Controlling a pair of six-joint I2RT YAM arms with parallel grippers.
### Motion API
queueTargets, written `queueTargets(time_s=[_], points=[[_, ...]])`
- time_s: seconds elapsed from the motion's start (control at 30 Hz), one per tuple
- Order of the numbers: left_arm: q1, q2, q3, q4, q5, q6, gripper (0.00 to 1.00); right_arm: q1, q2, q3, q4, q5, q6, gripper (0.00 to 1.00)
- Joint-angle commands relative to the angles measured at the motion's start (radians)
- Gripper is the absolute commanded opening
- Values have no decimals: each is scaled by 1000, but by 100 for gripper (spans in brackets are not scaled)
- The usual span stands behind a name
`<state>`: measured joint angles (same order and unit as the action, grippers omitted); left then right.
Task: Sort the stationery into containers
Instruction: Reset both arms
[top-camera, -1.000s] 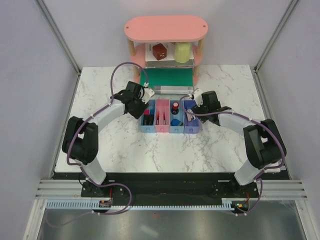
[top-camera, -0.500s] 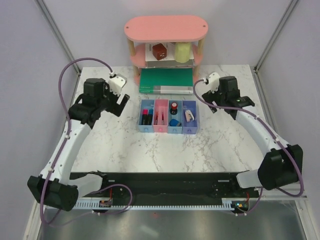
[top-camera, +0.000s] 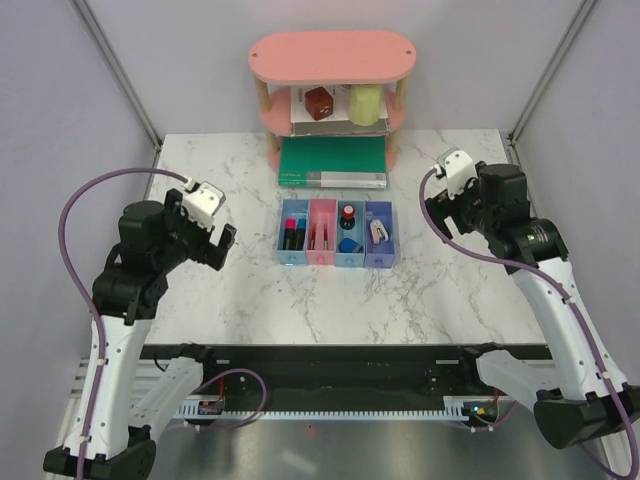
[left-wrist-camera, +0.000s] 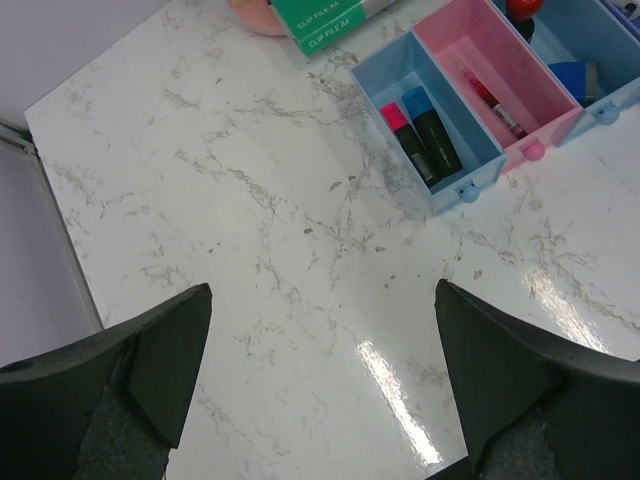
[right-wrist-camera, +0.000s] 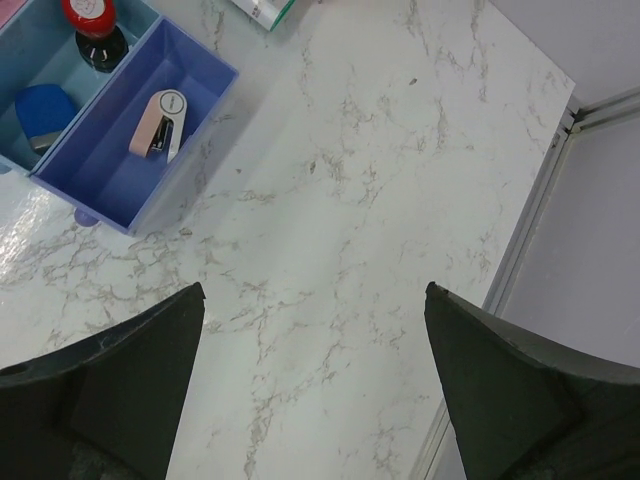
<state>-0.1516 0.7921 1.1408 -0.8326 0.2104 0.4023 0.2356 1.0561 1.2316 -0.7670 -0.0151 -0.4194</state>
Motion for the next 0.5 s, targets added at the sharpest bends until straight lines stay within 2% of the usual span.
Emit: queueTargets(time_s=[0.0,0.47], points=[[6,7,23,-17,24,-49,100,-1,-31,20,-28,-42,11,98],[6,-13,37,-28,6,-91,100,-1,-41,29,-12,-54,30,98]])
